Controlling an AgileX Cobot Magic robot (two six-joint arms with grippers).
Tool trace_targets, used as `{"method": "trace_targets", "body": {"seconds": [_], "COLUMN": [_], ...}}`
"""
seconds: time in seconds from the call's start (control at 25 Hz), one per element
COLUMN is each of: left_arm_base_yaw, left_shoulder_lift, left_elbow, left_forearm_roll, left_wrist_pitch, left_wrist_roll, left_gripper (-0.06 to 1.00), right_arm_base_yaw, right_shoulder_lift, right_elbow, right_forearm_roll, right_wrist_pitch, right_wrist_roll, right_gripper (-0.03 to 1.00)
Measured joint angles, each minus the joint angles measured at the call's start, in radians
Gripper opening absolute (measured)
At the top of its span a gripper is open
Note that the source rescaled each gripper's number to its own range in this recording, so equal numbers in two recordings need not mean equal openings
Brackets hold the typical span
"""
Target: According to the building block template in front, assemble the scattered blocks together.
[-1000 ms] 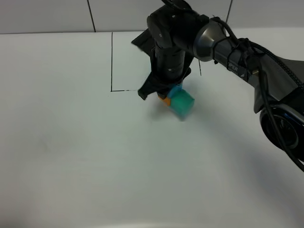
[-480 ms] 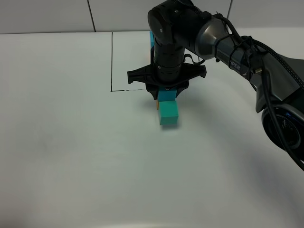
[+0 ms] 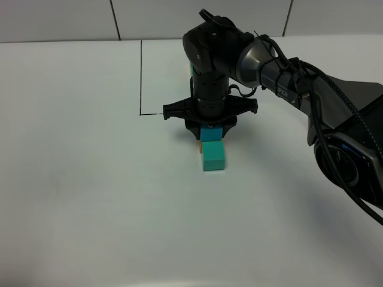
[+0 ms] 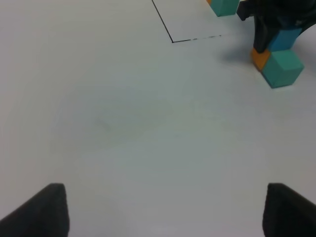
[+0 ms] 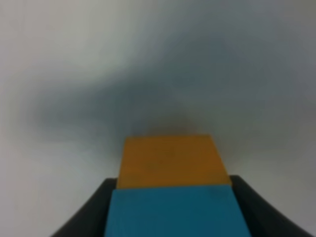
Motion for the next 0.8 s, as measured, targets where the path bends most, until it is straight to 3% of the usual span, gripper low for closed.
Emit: {"method": "trace_targets", "body": {"seconds": [0.44,0.52,0.8], "left_arm_base_yaw": [0.000,0.000,0.000], "left_shoulder_lift": [0.000,0.000,0.000], "left_elbow": [0.000,0.000,0.000], "left_forearm_roll": [0.000,0.000,0.000], "left_wrist_pitch": [0.000,0.000,0.000], "left_wrist_roll": [0.000,0.000,0.000], "left_gripper": [0.78,0.78,0.78], "right_arm_base_yaw": [0.001,0.001,0.001], "right_shoulder_lift": [0.005,0.005,0.004], "right_elbow": [0.000,0.000,0.000], "right_forearm_roll": [-0.020,-0.020,-0.028], "right_wrist_pitch": [0.000,0.000,0.000], "right_wrist_roll": [0.000,-0.003,-0.074], "right_gripper": [0.05,0.17,0.78]}}
